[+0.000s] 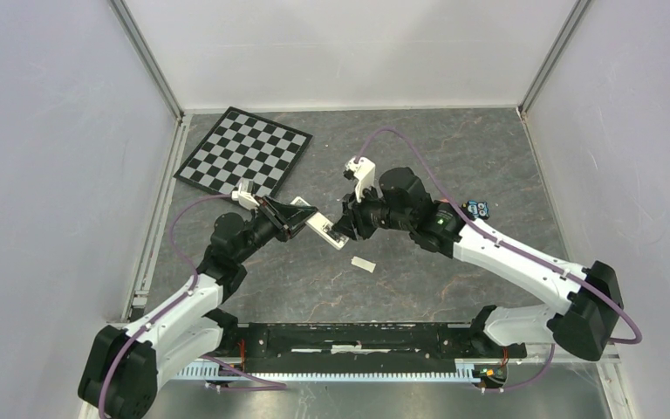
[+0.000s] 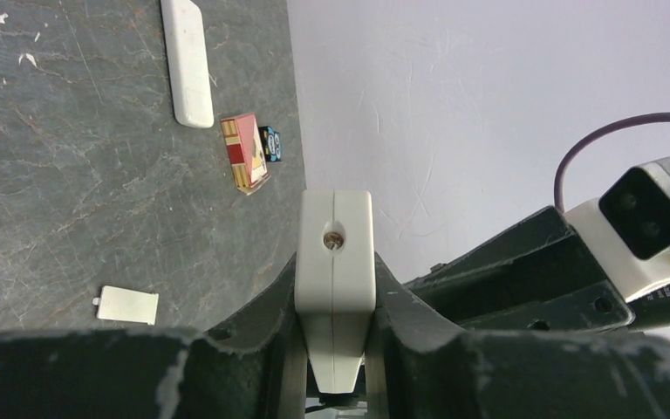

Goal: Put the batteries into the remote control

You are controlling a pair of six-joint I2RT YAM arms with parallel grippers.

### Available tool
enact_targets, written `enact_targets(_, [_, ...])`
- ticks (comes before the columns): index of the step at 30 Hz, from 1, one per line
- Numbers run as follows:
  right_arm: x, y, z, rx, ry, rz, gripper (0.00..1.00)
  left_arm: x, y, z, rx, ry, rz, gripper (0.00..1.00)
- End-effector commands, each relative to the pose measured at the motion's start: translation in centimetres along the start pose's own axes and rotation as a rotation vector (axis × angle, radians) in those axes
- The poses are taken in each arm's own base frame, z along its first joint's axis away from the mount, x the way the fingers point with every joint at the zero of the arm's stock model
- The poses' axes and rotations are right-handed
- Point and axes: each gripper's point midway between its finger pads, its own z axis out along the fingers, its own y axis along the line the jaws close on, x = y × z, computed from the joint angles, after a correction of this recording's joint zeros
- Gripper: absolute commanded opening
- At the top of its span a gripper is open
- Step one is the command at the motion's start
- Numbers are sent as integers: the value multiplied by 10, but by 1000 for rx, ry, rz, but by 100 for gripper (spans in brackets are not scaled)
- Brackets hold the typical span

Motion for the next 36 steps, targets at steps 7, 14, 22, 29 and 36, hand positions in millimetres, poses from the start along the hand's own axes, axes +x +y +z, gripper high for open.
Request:
enact_targets(7, [-54, 4, -38, 45, -314, 103, 73, -3, -27, -8, 87, -11, -75, 2])
enact_targets(14, [-52, 12, -61, -69, -564, 383, 93, -6, -39, -13, 128, -26, -235, 2])
enact_targets(22, [-64, 27, -77, -228, -694, 534, 98, -8, -47, -14, 155, -25, -297, 2])
enact_targets(29, [-50, 9, -76, -172, -714, 681, 98, -11, -61, -17, 226, -21, -344, 2])
enact_targets(36, [-55, 19, -79, -240, -720, 676, 81, -12, -66, -19, 242, -18, -356, 2])
